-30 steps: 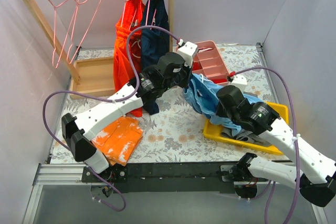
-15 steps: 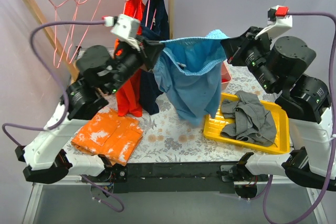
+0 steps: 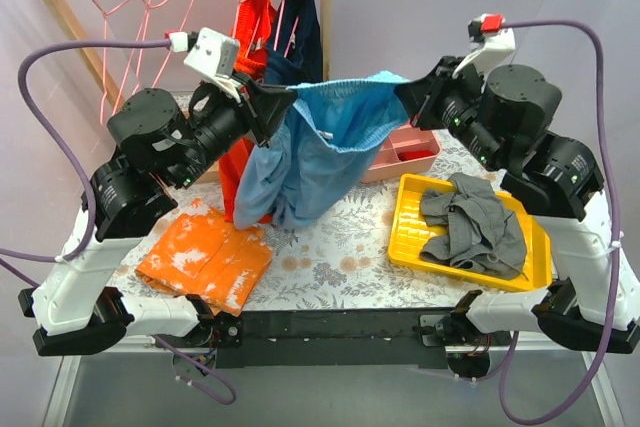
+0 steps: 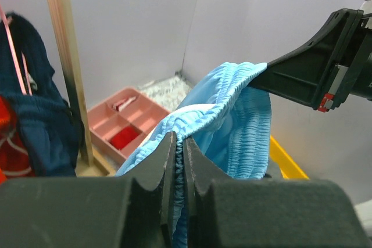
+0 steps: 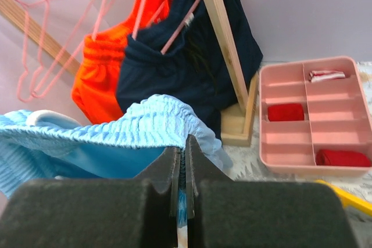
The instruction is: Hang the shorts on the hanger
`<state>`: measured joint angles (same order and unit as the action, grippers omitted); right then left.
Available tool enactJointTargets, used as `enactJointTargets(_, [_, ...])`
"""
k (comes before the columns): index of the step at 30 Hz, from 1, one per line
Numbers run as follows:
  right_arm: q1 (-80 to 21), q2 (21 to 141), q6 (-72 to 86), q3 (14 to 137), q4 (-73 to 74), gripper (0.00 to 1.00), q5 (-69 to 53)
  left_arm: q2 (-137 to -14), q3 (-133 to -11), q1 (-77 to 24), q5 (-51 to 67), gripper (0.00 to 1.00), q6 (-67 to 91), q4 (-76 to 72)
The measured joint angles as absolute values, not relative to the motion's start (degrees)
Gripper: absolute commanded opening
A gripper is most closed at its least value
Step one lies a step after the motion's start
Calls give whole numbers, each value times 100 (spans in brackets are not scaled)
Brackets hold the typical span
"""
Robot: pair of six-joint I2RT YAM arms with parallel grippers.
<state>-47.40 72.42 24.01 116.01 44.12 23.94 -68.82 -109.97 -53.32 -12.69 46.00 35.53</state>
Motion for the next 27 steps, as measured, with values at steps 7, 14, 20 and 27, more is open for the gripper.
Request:
enactJointTargets(7, [-4729,6510,2604,9052,4451,1,2244,-6060,-8901,-5330,-1177,2,5360,3929])
enactJointTargets(14, [-4121,7124,2521,6681,4519,1,1804,-5312,-5188,-5330,-272,47,6558,3535])
enactJointTargets(20, [-3977,7269,2338,6637,4521,1,1767,-5277,-4716,-5321,-8,55,7039,3253])
enactJointTargets(27, [-3986,7255,2220,6648,4410,1,1778,-5157,-5658,-5315,-27,64,7015,3315])
